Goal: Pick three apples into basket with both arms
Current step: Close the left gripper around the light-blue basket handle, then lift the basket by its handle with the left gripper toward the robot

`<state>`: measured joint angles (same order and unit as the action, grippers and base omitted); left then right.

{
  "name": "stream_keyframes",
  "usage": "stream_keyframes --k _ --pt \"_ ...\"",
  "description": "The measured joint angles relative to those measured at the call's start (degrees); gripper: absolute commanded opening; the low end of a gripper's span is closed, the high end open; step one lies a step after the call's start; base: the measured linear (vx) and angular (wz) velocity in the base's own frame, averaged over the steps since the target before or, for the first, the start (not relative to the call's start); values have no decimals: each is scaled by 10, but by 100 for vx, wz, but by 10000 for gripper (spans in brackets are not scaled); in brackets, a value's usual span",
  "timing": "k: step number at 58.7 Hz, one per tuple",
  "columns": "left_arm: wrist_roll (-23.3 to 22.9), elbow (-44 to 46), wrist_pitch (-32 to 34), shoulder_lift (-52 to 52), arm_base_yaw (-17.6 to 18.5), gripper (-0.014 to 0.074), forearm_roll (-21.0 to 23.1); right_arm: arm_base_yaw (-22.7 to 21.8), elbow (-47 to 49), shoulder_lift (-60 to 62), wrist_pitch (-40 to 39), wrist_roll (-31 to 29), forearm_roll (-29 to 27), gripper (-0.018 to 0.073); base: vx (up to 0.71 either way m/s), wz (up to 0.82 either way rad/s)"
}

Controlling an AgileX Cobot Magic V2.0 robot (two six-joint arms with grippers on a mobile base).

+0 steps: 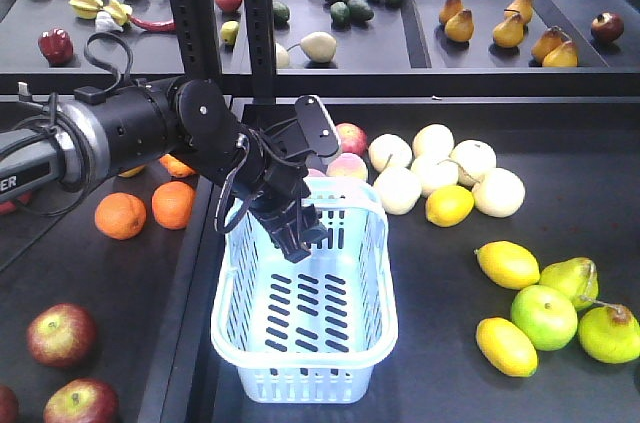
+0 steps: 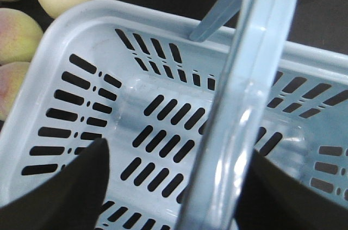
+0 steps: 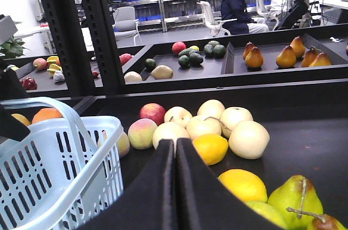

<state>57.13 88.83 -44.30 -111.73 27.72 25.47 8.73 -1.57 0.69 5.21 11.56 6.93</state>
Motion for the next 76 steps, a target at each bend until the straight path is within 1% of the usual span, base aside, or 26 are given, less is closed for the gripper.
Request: stream_keyframes --k 14,23,35,40,46,52,65,72,76 --pt "-8 0 -22 0 0 -6 1 0 0 0 0 0 0 -8 0 0" --pt "-13 0 -41 9 0 -8 2 0 0 0 0 0 0 -8 0 0" --pt "-50 0 -55 58 0 -8 9 0 0 0 0 0 0 -8 0 0" --pt "-69 0 -56 93 0 -8 20 0 0 0 0 0 0 -8 0 0" --pt "-107 0 -62 136 0 -8 32 0 0 0 0 0 0 -8 0 0" --pt "-148 0 -81 177 0 -8 37 0 0 0 0 0 0 -8 0 0" --pt "-240 0 -183 255 0 -8 38 0 0 0 0 0 0 -8 0 0" --pt "-268 -2 -223 292 1 -8 43 0 0 0 0 0 0 -8 0 0" --pt "-273 -12 -228 315 1 -8 51 0 0 0 0 0 0 -8 0 0"
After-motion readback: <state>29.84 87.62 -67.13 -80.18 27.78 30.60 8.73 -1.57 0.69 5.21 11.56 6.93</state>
